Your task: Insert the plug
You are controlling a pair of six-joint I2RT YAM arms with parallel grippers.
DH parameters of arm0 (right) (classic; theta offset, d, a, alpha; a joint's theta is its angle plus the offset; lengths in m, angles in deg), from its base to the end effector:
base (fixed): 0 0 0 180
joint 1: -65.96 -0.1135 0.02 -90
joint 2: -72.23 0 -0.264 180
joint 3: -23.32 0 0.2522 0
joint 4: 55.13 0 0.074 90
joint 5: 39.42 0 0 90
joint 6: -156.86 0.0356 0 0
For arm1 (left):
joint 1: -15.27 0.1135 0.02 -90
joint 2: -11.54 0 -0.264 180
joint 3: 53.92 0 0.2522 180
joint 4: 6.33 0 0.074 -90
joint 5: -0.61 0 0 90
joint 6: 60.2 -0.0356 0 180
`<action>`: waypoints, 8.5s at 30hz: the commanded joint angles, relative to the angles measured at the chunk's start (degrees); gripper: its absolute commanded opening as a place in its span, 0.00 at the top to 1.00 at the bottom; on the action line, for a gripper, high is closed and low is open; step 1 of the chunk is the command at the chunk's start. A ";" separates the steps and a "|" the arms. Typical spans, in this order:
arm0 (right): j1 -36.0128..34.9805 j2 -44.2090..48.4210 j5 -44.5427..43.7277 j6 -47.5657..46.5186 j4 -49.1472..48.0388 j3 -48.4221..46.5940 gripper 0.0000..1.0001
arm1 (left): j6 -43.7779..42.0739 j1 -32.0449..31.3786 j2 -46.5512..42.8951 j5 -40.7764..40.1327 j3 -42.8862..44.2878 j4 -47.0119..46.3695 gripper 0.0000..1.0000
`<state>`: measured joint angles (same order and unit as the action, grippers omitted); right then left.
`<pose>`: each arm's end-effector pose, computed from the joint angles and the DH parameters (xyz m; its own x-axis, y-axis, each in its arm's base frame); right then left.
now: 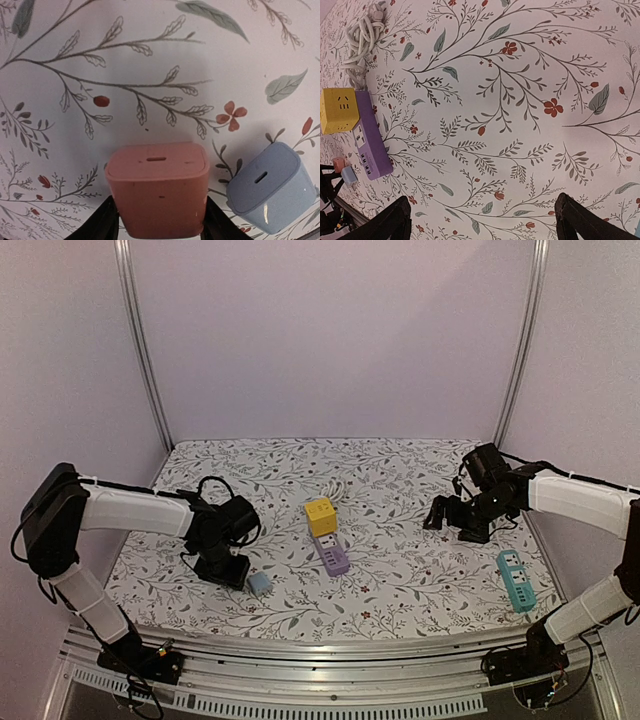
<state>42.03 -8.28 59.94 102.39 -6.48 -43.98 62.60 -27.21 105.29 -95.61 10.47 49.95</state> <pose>0.2476 0.1162 0.2200 -0.9293 0.2149 -0.3005 0.0856 0.9165 0.3908 0.1983 -0.1764 0.1442 -0.9785 0.1658 -0.1224 0.1609 0.9857 0.0496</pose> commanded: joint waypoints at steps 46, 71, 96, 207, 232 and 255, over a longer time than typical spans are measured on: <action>0.26 1.12 0.88 1.06 1.03 1.06 0.01 | -0.26 -1.64 -14.49 -4.32 -18.58 -22.68 0.57; 0.27 -0.89 1.43 -1.42 0.96 -0.26 0.01 | 0.85 -6.56 -12.67 -8.87 -16.56 -19.65 0.48; 0.25 0.15 1.03 -0.80 1.18 0.54 0.01 | -1.91 -6.65 -15.25 -10.21 -14.05 -19.08 0.82; -3.83 -6.58 43.73 -7.84 7.61 -15.24 0.40 | -42.11 -23.31 16.11 6.45 40.87 -24.81 1.00; -3.80 -8.64 44.60 -9.12 8.58 -16.48 0.84 | -43.44 -23.57 17.25 6.42 41.29 -25.40 0.78; -3.86 -7.54 25.31 -9.55 10.69 -22.78 1.00 | -35.85 -23.94 -7.23 -20.50 19.65 -29.07 0.01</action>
<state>38.47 -16.95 91.92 92.31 4.85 -65.20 21.09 -50.51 102.89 -104.88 33.51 21.78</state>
